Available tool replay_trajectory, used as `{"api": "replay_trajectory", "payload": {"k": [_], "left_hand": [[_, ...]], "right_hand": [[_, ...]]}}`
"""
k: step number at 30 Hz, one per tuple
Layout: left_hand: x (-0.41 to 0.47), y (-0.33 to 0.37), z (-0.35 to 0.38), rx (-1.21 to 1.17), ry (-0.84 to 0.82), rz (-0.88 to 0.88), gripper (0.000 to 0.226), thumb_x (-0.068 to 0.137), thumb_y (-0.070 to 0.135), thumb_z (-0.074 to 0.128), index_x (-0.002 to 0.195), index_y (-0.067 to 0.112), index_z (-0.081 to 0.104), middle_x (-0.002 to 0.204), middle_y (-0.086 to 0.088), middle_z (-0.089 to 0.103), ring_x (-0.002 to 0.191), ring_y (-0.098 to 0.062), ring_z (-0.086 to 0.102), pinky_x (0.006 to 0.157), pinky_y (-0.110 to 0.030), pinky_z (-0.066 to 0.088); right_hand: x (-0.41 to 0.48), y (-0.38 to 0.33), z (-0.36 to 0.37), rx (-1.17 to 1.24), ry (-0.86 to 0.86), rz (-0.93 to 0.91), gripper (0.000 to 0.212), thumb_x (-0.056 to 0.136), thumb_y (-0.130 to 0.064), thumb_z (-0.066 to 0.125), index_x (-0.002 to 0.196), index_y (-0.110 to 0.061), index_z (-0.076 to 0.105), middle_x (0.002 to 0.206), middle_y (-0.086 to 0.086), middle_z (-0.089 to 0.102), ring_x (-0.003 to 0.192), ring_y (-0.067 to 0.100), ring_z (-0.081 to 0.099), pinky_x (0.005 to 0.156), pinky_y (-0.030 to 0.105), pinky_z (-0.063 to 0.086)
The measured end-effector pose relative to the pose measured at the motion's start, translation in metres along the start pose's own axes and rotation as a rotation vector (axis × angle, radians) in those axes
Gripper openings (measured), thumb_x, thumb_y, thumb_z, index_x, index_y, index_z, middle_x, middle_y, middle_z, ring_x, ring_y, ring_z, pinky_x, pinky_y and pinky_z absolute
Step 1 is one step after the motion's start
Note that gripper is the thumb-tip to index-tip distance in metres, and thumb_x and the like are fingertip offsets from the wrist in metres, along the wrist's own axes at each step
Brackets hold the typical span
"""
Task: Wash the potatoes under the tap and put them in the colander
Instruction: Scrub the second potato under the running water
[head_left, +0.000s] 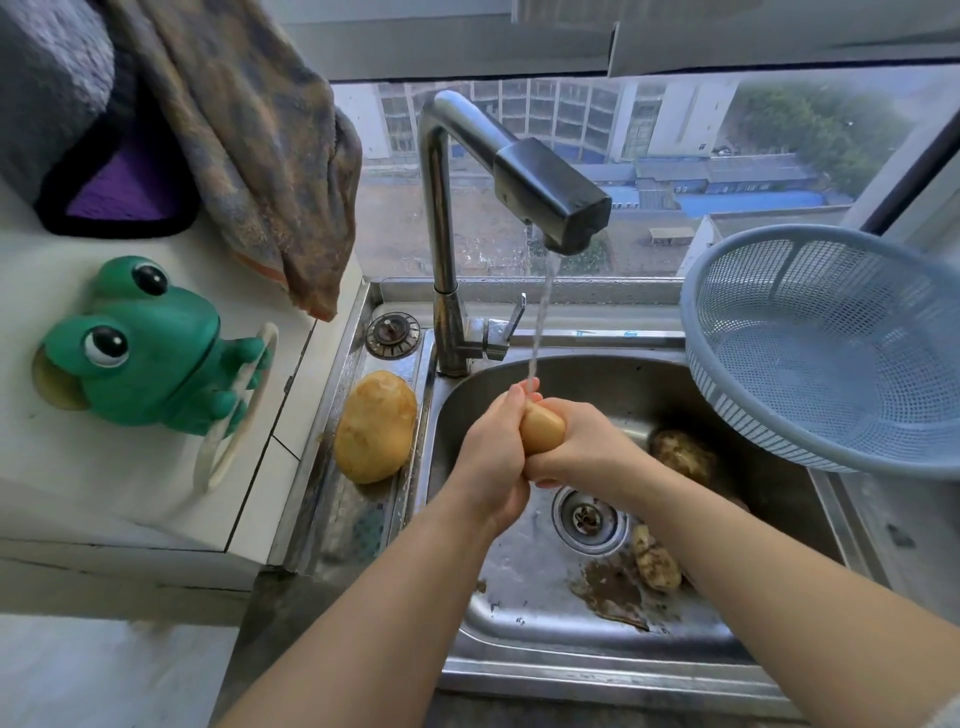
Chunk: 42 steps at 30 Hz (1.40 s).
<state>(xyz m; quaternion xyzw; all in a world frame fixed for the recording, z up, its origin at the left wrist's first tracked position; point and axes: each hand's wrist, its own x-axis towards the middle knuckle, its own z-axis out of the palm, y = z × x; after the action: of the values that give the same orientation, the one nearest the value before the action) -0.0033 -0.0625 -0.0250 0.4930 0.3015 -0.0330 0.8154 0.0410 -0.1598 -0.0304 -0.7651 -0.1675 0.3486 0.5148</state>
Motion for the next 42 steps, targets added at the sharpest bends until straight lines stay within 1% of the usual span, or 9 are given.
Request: {"api": "replay_trajectory", "payload": {"k": [5,8,14,19,22,29,34,39,42], "left_hand": [[-0.007,-0.002,-0.02,0.115,-0.228,0.047,0.04,0.104,0.025,0.035,0.143,0.016,0.039,0.133,-0.002,0.05,0.127,-0.02,0.048,0.113,-0.04,0.035],[-0.003,0.004,-0.034,0.199,-0.338,0.033,0.035,0.102,0.025,0.04,0.135,0.017,0.046,0.13,-0.014,0.051,0.119,-0.028,0.052,0.107,-0.042,0.042],[0.007,0.006,-0.006,0.165,-0.022,0.089,0.011,0.096,0.021,0.051,0.095,0.014,0.06,0.099,-0.015,0.058,0.087,-0.027,0.058,0.059,-0.038,0.051],[0.012,0.005,0.007,0.034,0.226,-0.059,0.02,0.095,0.021,0.05,0.083,0.022,0.066,0.095,-0.007,0.066,0.091,-0.024,0.061,0.084,-0.042,0.053],[0.01,0.007,0.004,-0.1,0.169,-0.096,0.025,0.098,0.016,0.047,0.086,0.017,0.068,0.095,-0.006,0.067,0.089,-0.02,0.062,0.077,-0.034,0.052],[0.0,-0.014,-0.012,0.062,-0.09,0.111,0.04,0.107,0.025,0.028,0.141,0.011,0.042,0.137,-0.011,0.05,0.128,-0.025,0.049,0.112,-0.046,0.036],[0.002,-0.008,-0.007,0.065,-0.051,0.139,0.029,0.105,0.023,0.034,0.124,0.015,0.055,0.127,-0.014,0.057,0.116,-0.023,0.057,0.103,-0.039,0.046],[0.009,0.006,0.008,-0.127,0.116,-0.069,0.021,0.099,0.025,0.05,0.09,0.015,0.067,0.098,-0.012,0.065,0.091,-0.023,0.063,0.078,-0.037,0.054],[0.009,0.006,0.009,-0.163,0.093,-0.086,0.023,0.101,0.023,0.047,0.094,0.016,0.068,0.101,-0.009,0.066,0.094,-0.021,0.063,0.079,-0.034,0.054]], "right_hand": [[-0.001,0.003,-0.001,0.235,-0.055,0.118,0.033,0.076,0.008,0.064,0.107,-0.004,0.062,0.084,0.013,0.06,0.078,0.022,0.061,0.066,0.029,0.056],[-0.004,-0.001,-0.004,0.312,-0.141,0.127,0.031,0.077,0.008,0.065,0.105,-0.005,0.062,0.086,0.015,0.06,0.081,0.024,0.063,0.065,0.03,0.056],[0.001,-0.009,0.004,-0.082,0.044,-0.03,0.036,0.073,0.002,0.073,0.104,-0.014,0.063,0.086,0.006,0.067,0.078,0.019,0.068,0.061,0.031,0.059],[-0.002,-0.006,0.009,-0.234,0.177,-0.086,0.038,0.064,-0.005,0.079,0.091,-0.025,0.061,0.078,-0.008,0.065,0.07,0.005,0.063,0.059,0.017,0.052],[-0.001,-0.002,0.007,-0.223,0.167,-0.079,0.034,0.061,-0.004,0.075,0.091,-0.016,0.064,0.08,0.001,0.068,0.074,0.017,0.066,0.068,0.038,0.058],[0.001,0.0,0.0,0.015,0.083,0.017,0.027,0.072,0.003,0.069,0.097,-0.006,0.062,0.078,0.006,0.062,0.071,0.016,0.063,0.059,0.026,0.054],[0.003,0.0,0.004,-0.146,0.202,-0.06,0.032,0.068,-0.003,0.077,0.092,-0.016,0.06,0.078,0.0,0.065,0.072,0.015,0.065,0.061,0.029,0.056],[0.001,-0.001,0.004,-0.359,0.261,-0.114,0.056,0.068,-0.009,0.079,0.117,-0.024,0.057,0.098,-0.004,0.065,0.088,0.013,0.063,0.077,0.03,0.055],[0.0,-0.002,0.001,-0.367,0.254,-0.119,0.048,0.067,-0.008,0.077,0.109,-0.022,0.059,0.093,-0.005,0.065,0.085,0.013,0.062,0.074,0.029,0.054]]}}
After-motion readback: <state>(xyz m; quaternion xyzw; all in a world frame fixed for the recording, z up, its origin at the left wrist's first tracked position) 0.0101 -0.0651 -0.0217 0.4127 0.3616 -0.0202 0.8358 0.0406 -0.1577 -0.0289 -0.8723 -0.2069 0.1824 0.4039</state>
